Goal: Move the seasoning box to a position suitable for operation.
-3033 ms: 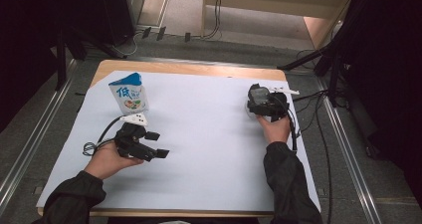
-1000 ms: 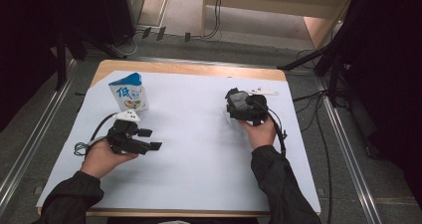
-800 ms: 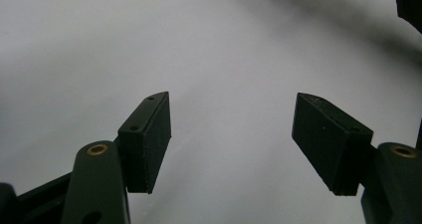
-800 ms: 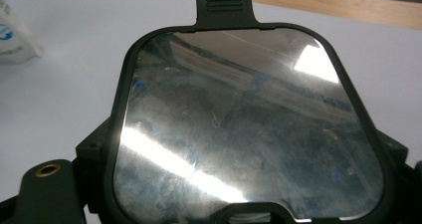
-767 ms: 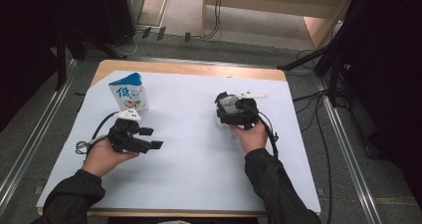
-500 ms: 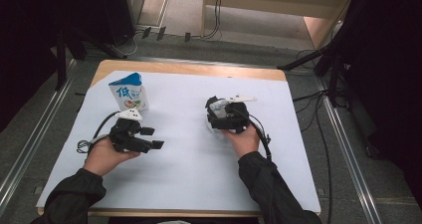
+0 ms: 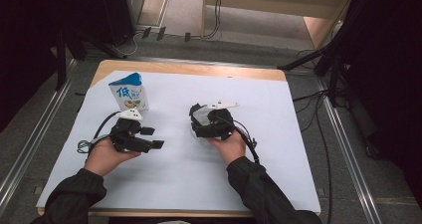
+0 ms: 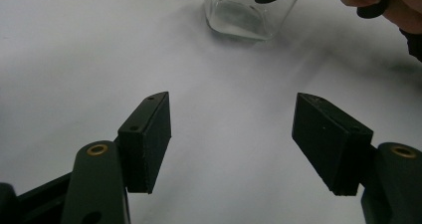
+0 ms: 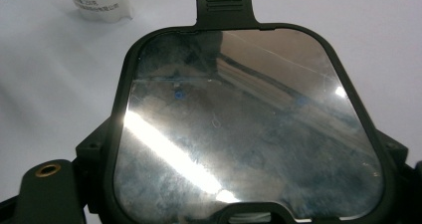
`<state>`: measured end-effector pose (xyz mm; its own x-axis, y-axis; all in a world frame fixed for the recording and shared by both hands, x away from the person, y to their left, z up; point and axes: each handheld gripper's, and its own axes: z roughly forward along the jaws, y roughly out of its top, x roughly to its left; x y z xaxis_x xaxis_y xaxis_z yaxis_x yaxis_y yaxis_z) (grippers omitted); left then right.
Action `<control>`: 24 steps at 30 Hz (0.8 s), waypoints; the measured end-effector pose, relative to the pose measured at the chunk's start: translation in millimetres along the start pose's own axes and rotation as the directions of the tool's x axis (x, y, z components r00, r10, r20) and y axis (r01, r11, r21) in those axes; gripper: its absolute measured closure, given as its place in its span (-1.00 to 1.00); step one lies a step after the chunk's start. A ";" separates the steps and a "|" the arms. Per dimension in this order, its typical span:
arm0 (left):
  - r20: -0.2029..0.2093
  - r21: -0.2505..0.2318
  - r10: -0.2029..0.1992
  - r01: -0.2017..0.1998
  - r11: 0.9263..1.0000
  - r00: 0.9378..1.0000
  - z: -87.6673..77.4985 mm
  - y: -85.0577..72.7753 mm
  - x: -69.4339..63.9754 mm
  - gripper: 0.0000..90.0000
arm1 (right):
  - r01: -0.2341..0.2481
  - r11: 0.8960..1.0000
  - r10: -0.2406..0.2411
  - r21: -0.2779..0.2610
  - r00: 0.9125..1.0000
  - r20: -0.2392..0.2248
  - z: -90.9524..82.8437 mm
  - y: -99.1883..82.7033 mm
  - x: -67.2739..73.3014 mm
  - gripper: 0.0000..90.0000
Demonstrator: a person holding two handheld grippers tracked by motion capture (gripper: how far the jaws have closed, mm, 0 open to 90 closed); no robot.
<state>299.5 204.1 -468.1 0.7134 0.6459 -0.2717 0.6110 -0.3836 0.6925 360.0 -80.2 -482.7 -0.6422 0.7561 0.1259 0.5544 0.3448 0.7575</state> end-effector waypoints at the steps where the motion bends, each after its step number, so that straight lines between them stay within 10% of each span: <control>1: 0.001 -0.002 -0.003 0.003 1.000 1.000 0.3 0.1 -0.1 -0.27 | 0.006 1.000 -0.006 0.000 1.000 -0.003 1.0 -0.5 3.4 -0.64; 11: 0.001 -0.004 0.001 -0.001 1.000 1.000 0.4 0.1 -0.4 -0.27 | 0.115 0.993 -0.115 0.007 0.993 0.013 10.0 -8.7 26.4 -0.65; 24: 0.014 -0.002 0.010 -0.010 1.000 1.000 1.7 0.8 -1.8 -0.22 | 0.058 0.998 -0.058 -0.013 0.994 -0.088 -12.1 5.9 22.7 -0.91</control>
<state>299.3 201.5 -468.1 0.7244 0.6328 -0.2736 0.6029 -0.3890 0.6965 342.3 -67.7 -467.7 -0.7177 0.6827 0.1374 0.5098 0.3807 0.7714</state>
